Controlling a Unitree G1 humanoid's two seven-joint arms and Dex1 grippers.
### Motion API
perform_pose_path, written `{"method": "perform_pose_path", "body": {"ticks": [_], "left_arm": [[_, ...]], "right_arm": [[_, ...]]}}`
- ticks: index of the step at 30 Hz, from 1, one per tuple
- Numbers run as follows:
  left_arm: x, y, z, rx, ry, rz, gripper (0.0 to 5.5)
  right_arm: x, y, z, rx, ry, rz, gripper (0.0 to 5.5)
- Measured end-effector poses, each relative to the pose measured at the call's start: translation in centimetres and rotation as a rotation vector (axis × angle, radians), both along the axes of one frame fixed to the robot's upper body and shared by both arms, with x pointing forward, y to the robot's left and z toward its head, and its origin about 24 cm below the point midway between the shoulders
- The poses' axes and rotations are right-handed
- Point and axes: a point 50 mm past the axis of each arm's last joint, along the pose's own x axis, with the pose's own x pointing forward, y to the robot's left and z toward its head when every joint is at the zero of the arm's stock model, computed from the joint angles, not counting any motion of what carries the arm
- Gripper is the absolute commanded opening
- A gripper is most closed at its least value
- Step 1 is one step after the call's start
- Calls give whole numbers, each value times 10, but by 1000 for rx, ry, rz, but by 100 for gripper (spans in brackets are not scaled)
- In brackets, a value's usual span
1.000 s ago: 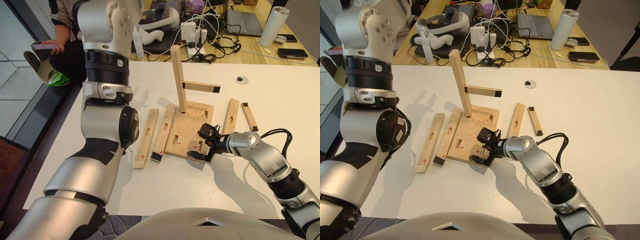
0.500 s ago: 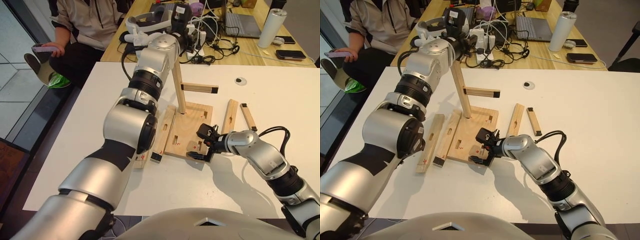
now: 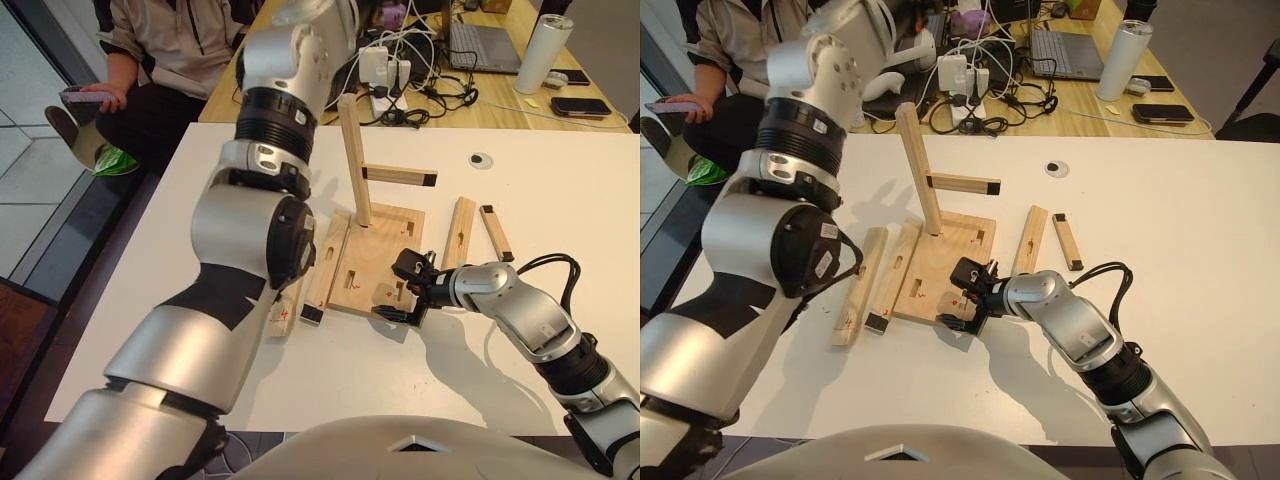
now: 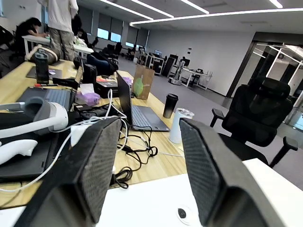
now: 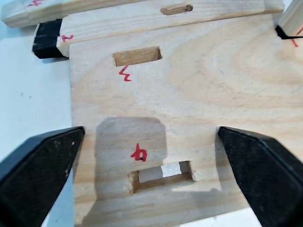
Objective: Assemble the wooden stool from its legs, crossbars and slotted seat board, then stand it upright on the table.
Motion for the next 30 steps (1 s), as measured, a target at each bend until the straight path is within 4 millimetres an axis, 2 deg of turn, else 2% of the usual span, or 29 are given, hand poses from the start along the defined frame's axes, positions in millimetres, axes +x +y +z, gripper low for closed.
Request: {"method": "perform_pose_path", "body": {"ticks": [2, 4, 5, 7, 12, 15, 17, 19, 21, 23, 25, 27, 30], "left_arm": [[5, 10, -22, 66, 40, 53, 228], [5, 11, -71, 178, 177, 61, 228], [3, 11, -84, 214, 191, 60, 228], [2, 5, -88, 277, 188, 44, 228], [-2, -4, -88, 271, 189, 27, 228], [-1, 1, -80, 194, 195, 27, 228], [-3, 4, -64, 105, 171, 13, 228], [-6, 19, -26, 24, 66, 27, 228], [-16, 46, 11, -26, -41, 71, 228], [-30, 71, 25, -41, -83, 129, 228], [-42, 95, 19, -28, -61, 186, 228], [-56, 117, -3, 29, 10, 237, 228], [-82, 147, -65, 182, 251, 301, 228]], "right_arm": [[0, 0, 0, 0, 0, 0, 540], [0, 0, 0, 0, -1, 0, 540], [0, 0, 0, 0, -1, 3, 540], [0, 0, -1, -5, 6, 0, 540], [0, -1, -2, -6, 12, -3, 540], [-1, -1, -1, -5, 6, 2, 540], [-1, -1, 1, -3, -5, 12, 540], [0, -1, 2, -15, -27, 45, 540], [1, -2, 4, -40, -75, 96, 540], [5, -3, 8, -83, -150, 156, 540], [15, -10, 11, -136, -210, 153, 540], [24, -21, 14, -197, -261, 118, 540], [29, -27, 15, -234, -305, 81, 540]]}}
